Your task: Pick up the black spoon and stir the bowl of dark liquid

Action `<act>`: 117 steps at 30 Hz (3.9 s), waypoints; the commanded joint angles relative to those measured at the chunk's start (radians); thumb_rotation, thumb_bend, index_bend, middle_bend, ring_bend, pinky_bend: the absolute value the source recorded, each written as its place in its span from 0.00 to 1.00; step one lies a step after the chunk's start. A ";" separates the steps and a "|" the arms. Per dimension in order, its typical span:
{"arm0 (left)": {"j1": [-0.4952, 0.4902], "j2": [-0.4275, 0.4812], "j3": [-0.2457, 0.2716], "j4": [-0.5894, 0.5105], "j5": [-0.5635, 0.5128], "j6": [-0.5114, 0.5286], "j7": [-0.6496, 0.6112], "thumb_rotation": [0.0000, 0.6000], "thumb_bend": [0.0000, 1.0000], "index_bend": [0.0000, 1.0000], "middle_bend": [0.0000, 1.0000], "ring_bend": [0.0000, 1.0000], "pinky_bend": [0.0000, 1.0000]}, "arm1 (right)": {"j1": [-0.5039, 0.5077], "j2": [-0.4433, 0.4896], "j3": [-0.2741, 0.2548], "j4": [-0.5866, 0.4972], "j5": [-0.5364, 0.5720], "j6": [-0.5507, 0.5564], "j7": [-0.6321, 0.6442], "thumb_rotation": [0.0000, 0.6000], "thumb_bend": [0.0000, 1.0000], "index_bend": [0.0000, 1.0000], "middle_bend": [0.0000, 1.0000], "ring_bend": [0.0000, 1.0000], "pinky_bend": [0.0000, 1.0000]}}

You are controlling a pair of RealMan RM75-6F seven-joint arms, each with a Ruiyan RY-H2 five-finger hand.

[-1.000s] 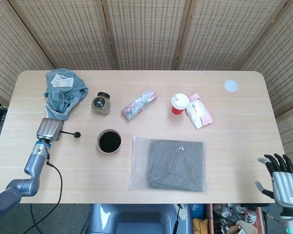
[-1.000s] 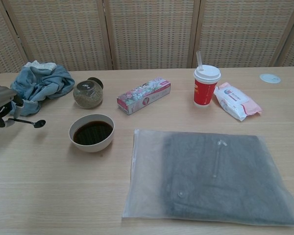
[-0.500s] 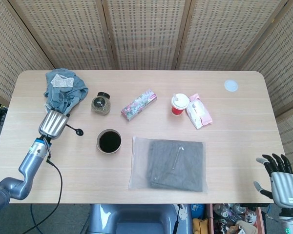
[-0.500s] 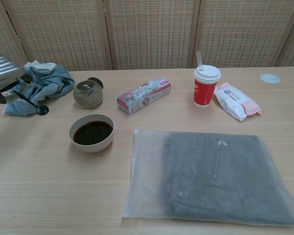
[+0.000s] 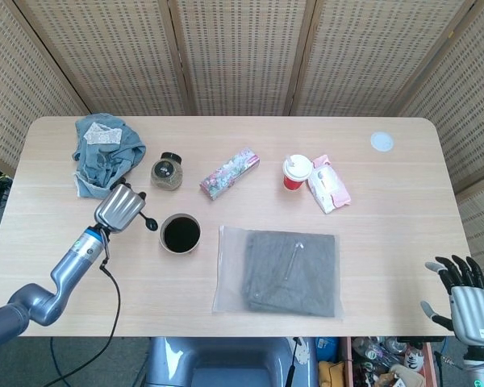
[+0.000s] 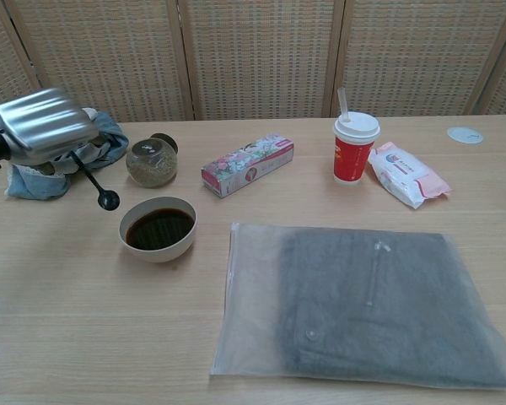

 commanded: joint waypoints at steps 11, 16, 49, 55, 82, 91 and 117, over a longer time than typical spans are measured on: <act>-0.065 -0.069 0.029 0.008 0.060 -0.057 0.168 1.00 0.41 0.65 0.82 0.65 0.54 | -0.003 -0.007 -0.001 0.021 0.007 -0.005 0.019 1.00 0.34 0.29 0.30 0.15 0.12; -0.078 -0.095 0.034 0.033 0.063 -0.080 0.199 1.00 0.41 0.65 0.82 0.65 0.54 | -0.005 -0.011 -0.001 0.033 0.014 -0.010 0.030 1.00 0.34 0.29 0.30 0.15 0.12; -0.132 -0.151 0.016 0.073 0.025 -0.125 0.282 1.00 0.41 0.66 0.82 0.65 0.54 | -0.009 -0.018 0.009 0.085 0.034 -0.021 0.085 1.00 0.34 0.29 0.30 0.15 0.12; -0.116 -0.128 0.040 0.028 0.047 -0.100 0.266 1.00 0.41 0.66 0.82 0.65 0.54 | -0.006 -0.021 0.008 0.087 0.029 -0.024 0.086 1.00 0.34 0.29 0.30 0.15 0.12; -0.136 -0.211 0.014 0.132 0.016 -0.117 0.271 1.00 0.41 0.66 0.82 0.65 0.54 | -0.018 -0.014 0.009 0.086 0.041 -0.019 0.083 1.00 0.34 0.29 0.30 0.15 0.12; -0.104 -0.166 0.035 0.052 0.015 -0.099 0.253 1.00 0.41 0.66 0.82 0.65 0.54 | -0.013 -0.019 0.010 0.090 0.035 -0.021 0.086 1.00 0.34 0.29 0.30 0.15 0.12; -0.132 -0.237 -0.004 0.144 -0.018 -0.113 0.266 1.00 0.41 0.66 0.82 0.65 0.54 | -0.022 -0.017 0.010 0.084 0.042 -0.018 0.079 1.00 0.34 0.29 0.30 0.15 0.12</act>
